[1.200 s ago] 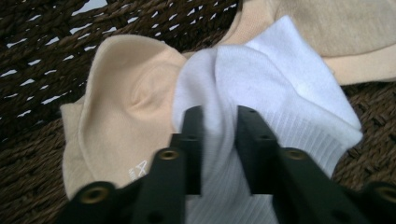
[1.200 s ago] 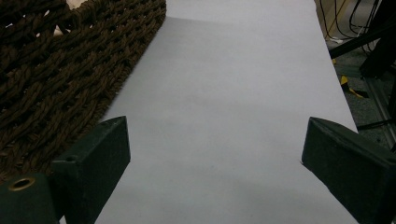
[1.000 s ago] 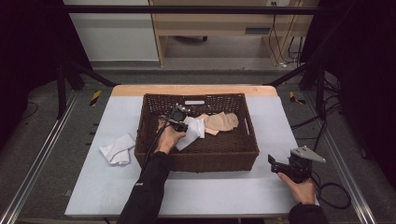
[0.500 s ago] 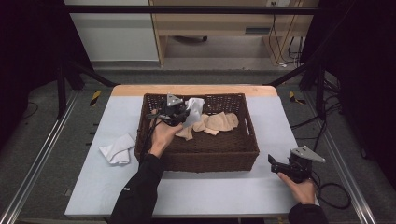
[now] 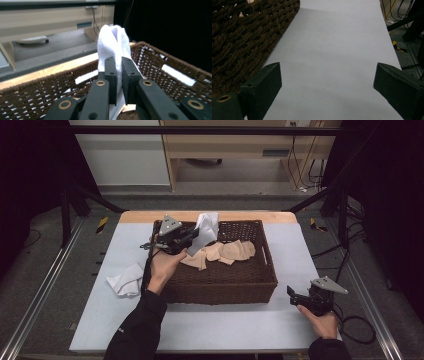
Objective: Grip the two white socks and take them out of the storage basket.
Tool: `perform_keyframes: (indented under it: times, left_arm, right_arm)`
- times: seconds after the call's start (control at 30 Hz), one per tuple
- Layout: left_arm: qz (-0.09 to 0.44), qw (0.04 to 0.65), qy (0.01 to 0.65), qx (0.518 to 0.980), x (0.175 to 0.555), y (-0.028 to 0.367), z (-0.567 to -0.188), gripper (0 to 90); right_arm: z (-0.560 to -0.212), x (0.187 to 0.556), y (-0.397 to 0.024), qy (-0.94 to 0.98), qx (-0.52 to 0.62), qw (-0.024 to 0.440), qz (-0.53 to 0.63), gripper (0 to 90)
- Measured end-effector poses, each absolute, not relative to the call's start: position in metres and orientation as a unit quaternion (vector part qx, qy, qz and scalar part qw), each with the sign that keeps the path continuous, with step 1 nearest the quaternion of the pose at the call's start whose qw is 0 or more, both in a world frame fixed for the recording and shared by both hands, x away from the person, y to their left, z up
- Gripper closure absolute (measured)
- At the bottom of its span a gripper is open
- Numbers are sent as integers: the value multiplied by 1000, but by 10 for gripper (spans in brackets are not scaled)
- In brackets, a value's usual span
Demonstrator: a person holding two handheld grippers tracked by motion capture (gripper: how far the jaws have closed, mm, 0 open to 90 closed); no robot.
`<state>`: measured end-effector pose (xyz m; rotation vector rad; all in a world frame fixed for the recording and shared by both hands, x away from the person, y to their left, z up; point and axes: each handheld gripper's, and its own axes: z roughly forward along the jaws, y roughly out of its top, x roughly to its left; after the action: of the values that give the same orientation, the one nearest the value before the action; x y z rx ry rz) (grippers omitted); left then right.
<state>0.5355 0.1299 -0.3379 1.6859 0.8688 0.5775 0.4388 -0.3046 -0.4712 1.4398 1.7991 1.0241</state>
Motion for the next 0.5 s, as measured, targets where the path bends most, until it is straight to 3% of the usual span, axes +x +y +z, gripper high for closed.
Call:
perform_keyframes:
  times: [0.5]
  left_arm:
    - [270, 600, 360, 661, 491, 180, -302, 834]
  right_arm:
    - [-471, 439, -305, 678, 545, 309, 386, 82]
